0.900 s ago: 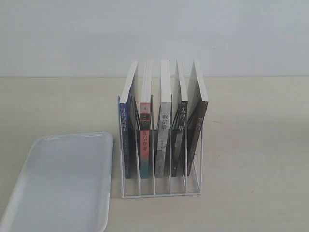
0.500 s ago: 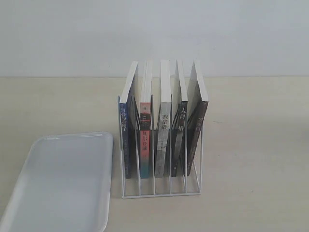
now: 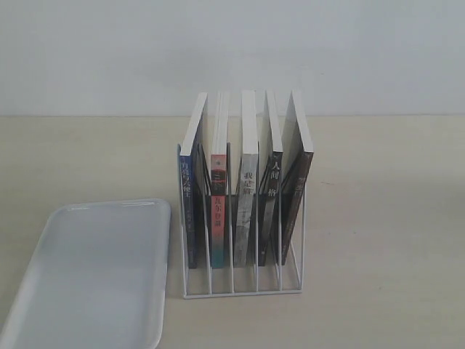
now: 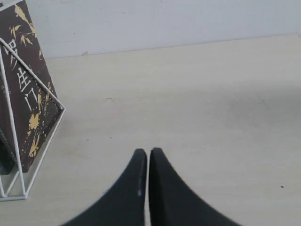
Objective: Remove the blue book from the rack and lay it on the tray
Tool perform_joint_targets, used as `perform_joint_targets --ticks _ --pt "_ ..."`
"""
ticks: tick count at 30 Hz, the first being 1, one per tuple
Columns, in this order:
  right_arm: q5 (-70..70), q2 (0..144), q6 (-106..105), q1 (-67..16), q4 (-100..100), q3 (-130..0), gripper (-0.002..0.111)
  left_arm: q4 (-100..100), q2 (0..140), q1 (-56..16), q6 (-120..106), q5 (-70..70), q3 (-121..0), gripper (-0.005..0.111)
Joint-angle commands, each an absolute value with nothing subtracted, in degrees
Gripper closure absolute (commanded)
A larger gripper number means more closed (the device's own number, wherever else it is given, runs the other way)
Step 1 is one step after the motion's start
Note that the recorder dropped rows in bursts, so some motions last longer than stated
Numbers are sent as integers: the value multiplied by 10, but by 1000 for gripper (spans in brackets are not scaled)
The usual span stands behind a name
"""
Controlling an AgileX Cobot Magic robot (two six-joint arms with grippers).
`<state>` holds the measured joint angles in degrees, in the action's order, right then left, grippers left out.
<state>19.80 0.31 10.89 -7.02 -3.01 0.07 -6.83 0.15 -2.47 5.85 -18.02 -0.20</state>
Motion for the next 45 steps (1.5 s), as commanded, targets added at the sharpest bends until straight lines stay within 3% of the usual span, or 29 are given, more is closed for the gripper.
perform_joint_targets --ticks 1,23,30,40,45 --pt "191 0 105 -70 -33 0 107 -69 0 -23 60 -175 0 103" --pt "191 0 105 -70 -33 0 107 -143 0 -23 19 -185 0 103" --pt "191 0 105 -70 -33 0 107 -149 0 -23 74 -60 -27 103" --pt "191 0 105 -70 -33 0 107 -83 0 -23 197 -50 -194 103" --pt "191 0 105 -70 -33 0 107 -83 0 -23 197 108 -209 103"
